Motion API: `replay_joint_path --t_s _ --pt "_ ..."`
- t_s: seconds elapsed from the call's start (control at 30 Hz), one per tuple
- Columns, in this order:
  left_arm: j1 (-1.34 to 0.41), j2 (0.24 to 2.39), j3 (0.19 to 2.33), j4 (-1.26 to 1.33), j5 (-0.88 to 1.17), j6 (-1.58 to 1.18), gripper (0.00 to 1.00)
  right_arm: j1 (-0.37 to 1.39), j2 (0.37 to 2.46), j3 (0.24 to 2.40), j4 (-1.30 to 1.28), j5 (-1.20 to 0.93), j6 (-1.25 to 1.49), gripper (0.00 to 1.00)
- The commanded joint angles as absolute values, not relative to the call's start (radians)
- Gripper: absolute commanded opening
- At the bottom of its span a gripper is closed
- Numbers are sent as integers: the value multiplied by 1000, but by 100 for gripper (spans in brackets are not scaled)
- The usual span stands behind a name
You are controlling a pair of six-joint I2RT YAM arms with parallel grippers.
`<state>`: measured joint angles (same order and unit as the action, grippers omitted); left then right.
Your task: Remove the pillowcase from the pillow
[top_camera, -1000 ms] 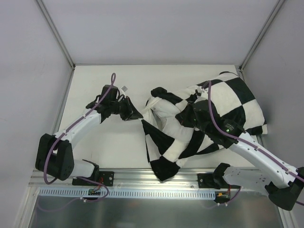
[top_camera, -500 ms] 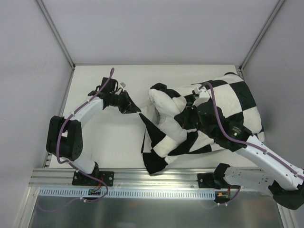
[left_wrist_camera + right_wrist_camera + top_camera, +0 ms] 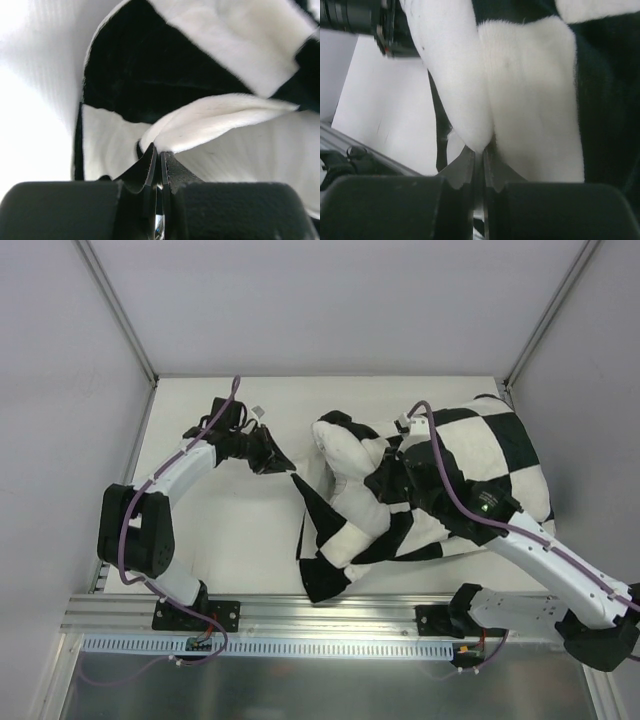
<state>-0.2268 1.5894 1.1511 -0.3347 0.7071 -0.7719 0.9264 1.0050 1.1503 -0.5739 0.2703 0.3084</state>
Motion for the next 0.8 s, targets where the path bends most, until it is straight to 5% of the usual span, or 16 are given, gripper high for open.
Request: replay_joint_path --t_s 0.0,0.07,0.17,0.2,0.53,0.77 --pt "-190 1572 1106 -279 644 -687 0 853 1017 1287 -594 276 311 1" --pt "-206 1526 1092 -287 658 -666 24 778 1057 1330 -594 250 319 1" --pt "-235 1438 1100 -328 620 -623 86 733 1135 1397 -595 226 321 1" --pt "-245 1416 1103 -360 611 -603 90 732 1153 1413 -595 219 319 1" --pt "-580 1119 1016 -393 433 -707 91 727 1259 1496 -568 238 360 1" --pt "-733 1097 962 -361 364 -765 91 721 1345 1574 -569 236 371 1"
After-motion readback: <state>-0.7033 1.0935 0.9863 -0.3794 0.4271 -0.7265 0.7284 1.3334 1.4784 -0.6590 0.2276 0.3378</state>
